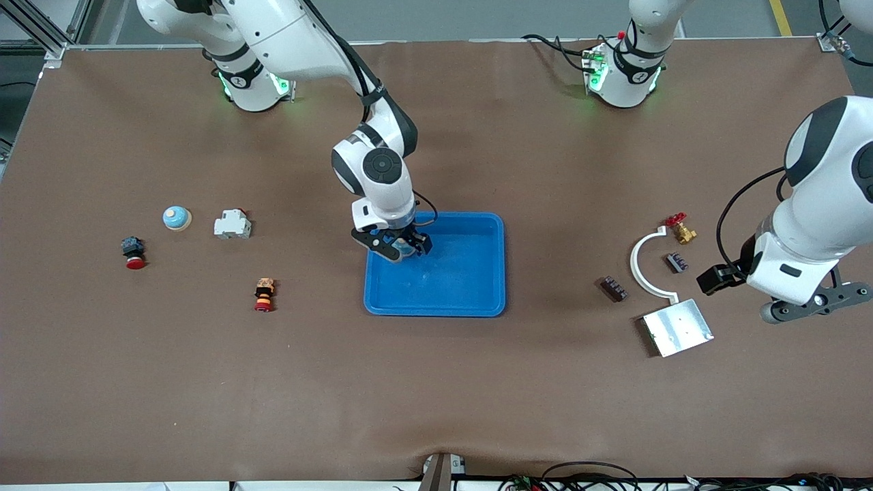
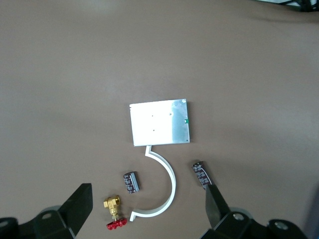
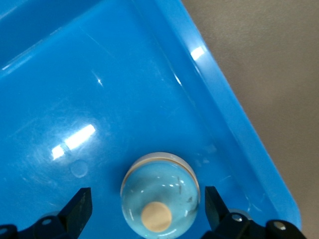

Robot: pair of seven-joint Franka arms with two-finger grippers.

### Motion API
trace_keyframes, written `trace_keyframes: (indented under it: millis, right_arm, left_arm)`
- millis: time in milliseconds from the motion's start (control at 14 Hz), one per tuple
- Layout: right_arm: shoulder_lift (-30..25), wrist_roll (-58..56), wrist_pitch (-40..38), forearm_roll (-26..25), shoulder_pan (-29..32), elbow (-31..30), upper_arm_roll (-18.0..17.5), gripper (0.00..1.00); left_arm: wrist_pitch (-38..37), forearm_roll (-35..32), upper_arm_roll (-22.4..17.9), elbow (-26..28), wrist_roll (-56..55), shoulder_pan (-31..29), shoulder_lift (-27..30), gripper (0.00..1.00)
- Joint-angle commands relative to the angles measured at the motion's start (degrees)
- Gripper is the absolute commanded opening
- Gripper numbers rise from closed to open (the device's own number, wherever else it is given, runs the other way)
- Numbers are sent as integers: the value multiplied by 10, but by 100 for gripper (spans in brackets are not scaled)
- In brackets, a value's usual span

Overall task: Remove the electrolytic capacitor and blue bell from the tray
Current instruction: 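Grasp the second bell with the right gripper while the left gripper withdraws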

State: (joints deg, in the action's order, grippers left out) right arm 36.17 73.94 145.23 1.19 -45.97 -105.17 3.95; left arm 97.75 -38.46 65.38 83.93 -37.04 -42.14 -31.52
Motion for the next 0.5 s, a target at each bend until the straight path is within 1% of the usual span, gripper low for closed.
trace_keyframes:
  millis: [0, 142, 285, 427]
  right_arm:
    - [15, 21, -3, -14, -2, 21, 2, 100]
    - [16, 21, -1, -15, -2, 22, 2, 100]
    - [19, 21, -1, -36, 1, 22, 2, 100]
    - [21, 21, -1, -39, 0, 22, 2, 100]
  left_arm:
    - [-20, 7, 11, -11, 11, -4, 11, 100]
    - [-21, 7, 15, -11, 11, -3, 11, 100]
    - [-21, 4, 18, -11, 11, -3, 11, 100]
    - [-21, 5, 19, -11, 11, -3, 12, 100]
